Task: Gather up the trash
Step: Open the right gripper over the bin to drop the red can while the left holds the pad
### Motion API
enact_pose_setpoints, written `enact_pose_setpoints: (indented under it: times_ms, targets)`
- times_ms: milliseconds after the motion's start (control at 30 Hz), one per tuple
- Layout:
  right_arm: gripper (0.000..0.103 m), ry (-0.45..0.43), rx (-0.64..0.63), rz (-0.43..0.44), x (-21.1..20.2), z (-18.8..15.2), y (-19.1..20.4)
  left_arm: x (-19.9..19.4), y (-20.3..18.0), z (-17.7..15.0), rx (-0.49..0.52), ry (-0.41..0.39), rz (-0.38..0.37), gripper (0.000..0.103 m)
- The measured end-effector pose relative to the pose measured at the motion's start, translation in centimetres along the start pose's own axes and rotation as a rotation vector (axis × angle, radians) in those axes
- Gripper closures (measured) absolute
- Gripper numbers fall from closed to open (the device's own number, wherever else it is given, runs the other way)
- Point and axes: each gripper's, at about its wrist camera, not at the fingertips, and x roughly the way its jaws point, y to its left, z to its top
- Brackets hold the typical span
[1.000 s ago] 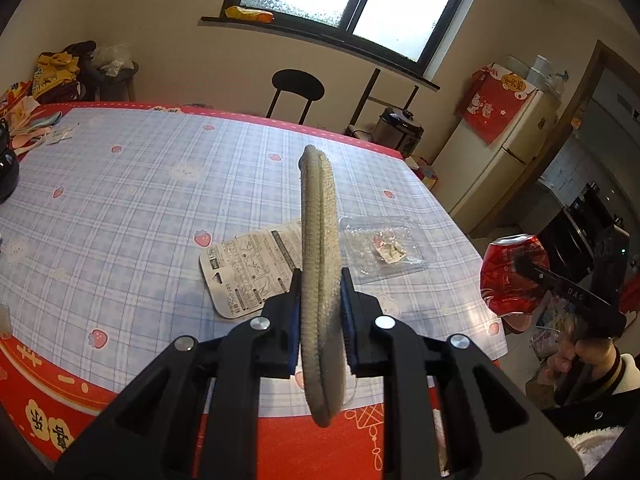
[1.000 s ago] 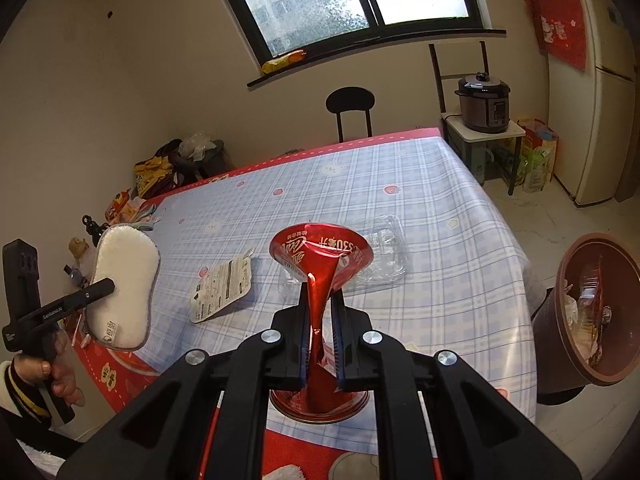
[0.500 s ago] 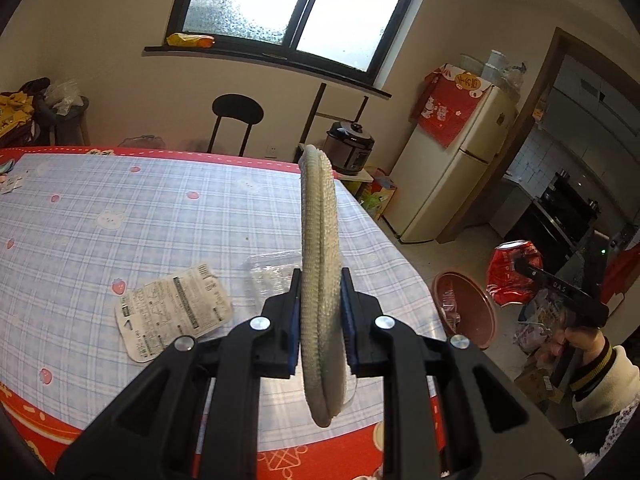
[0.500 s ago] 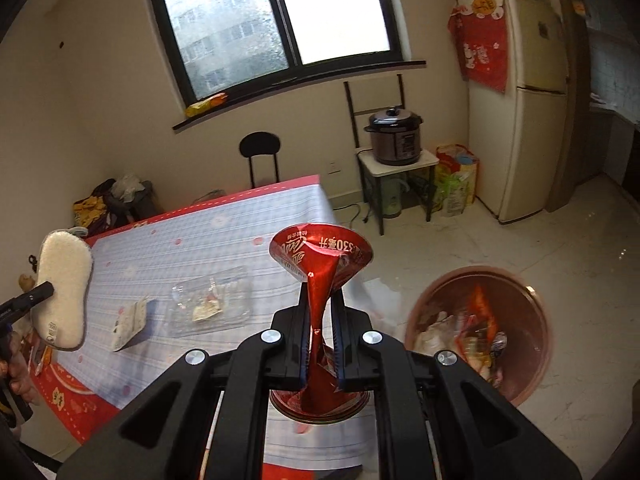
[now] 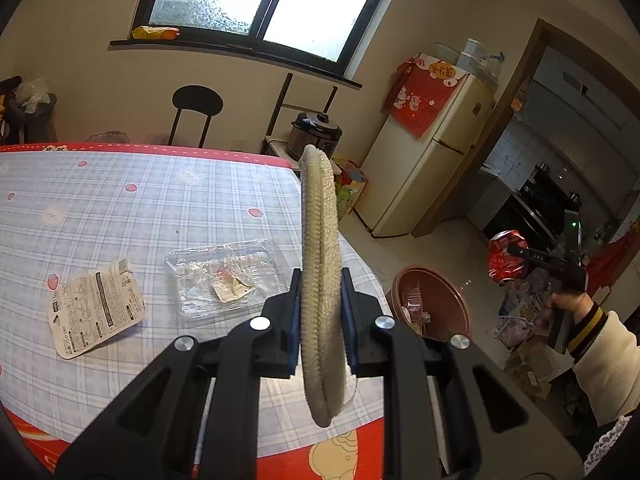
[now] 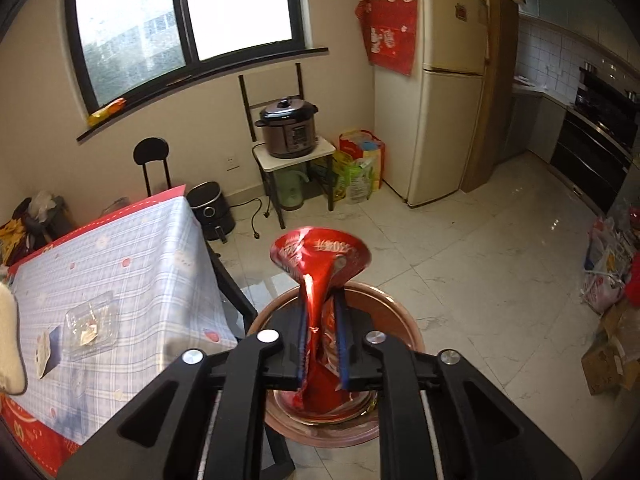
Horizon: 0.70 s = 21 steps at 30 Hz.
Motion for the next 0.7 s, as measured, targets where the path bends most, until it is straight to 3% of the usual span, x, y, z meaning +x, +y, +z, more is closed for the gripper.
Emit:
enact_pose_setpoints:
  times_ms: [33, 100, 167, 233, 333, 700]
  targets:
    - [0.063, -0.009, 0.007, -0.01, -0.1, 0.1, -0.2, 0.2, -0.2, -0.1, 0.005, 0.004, -0.004, 0.083]
    - [0.043, -0.036, 0.015, -0.024, -0.5, 0.3, -0.3, 0.6, -0.6, -0.1, 0.02, 0.011, -0.009, 0.083]
    - [0.037, -0.059, 0.021, -0.029, -1.0, 0.4, -0.6, 0.7, -1.1, 0.0, 0.032, 0.014, -0.016, 0.083]
    - [0.019, -0.074, 0.033, -0.04, -1.7, 0.2, -0.6, 1.0, -1.5, 0.2, 0.044, 0.016, -0.026, 0.083]
    - [0.005, -0.115, 0.048, -0.049, -3.3, -0.1, -0.5, 1.5, -2.4, 0.7, 0.066, 0.017, -0.048, 0.083]
    - [0.005, -0.199, 0.053, -0.074, -9.0, -0.5, 0.1, 5.7, -8.1, 2.2, 0.153, 0.052, -0.19, 0.083]
